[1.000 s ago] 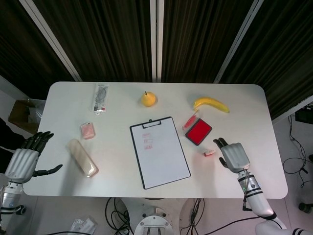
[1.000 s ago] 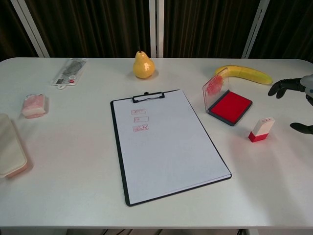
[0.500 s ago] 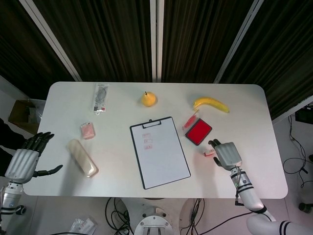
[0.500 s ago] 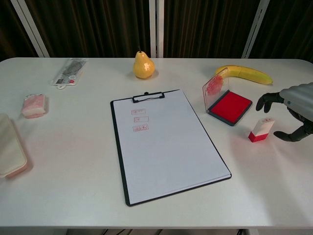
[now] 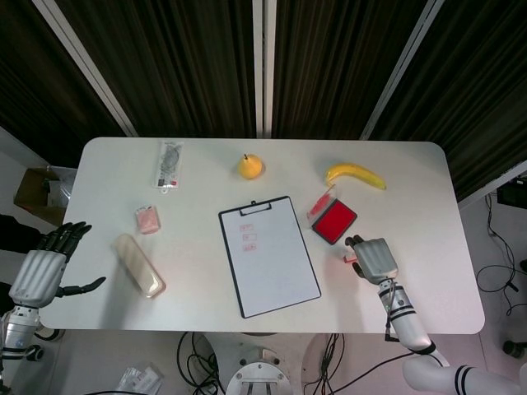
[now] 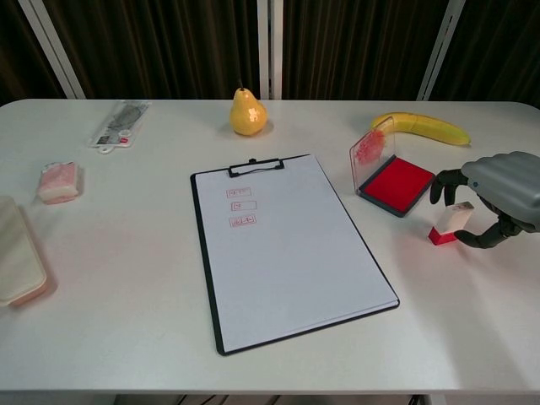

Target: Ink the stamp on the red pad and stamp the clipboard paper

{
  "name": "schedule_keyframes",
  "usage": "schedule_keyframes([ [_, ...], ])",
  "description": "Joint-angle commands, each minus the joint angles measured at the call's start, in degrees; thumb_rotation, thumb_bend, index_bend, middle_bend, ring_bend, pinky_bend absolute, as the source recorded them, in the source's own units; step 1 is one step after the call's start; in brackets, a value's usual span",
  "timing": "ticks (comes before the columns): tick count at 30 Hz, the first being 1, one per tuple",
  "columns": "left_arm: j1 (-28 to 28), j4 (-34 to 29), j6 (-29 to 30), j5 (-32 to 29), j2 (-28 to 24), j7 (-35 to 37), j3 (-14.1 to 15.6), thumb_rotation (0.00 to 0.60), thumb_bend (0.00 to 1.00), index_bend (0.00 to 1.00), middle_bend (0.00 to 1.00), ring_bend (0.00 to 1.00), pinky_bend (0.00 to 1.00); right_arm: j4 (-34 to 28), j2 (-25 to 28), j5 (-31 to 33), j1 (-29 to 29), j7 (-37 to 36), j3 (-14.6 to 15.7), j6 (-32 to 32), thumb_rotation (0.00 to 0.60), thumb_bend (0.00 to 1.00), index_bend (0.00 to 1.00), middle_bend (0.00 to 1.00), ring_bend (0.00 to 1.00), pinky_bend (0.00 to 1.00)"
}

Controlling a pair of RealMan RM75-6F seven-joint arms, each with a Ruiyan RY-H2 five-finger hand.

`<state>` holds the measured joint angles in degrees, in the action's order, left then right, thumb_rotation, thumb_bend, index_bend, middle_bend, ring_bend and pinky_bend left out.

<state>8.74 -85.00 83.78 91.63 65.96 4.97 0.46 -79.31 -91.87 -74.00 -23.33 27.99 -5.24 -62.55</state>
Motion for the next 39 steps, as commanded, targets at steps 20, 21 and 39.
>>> schedule_keyframes([
  [20,-0.2,1.1,0.1,-0.3,0.4,0.7,0.0,0.297,0.11,0.10,0.10,0.09,0.19,2.3,-2.3,0.4,-0.5,0.2,0.2,-1.7,0.600,0.26,0.48,0.45,0.82,0.90],
  [21,-0.2,1.1,0.1,-0.3,0.4,0.7,0.0,0.298,0.11,0.10,0.10,0.09,0.19,2.4,-2.3,0.4,-0.6,0.3,0.2,-1.7,0.600,0.26,0.48,0.46,0.82,0.90],
  [39,-0.2,1.6,0.0,-0.5,0.5,1.2,0.0,0.301,0.11,0.10,0.10,0.09,0.19,3.0,-3.1,1.3,-1.0,0.9,0.2,-1.8,0.600,0.32,0.54,0.50,0.82,0.90],
])
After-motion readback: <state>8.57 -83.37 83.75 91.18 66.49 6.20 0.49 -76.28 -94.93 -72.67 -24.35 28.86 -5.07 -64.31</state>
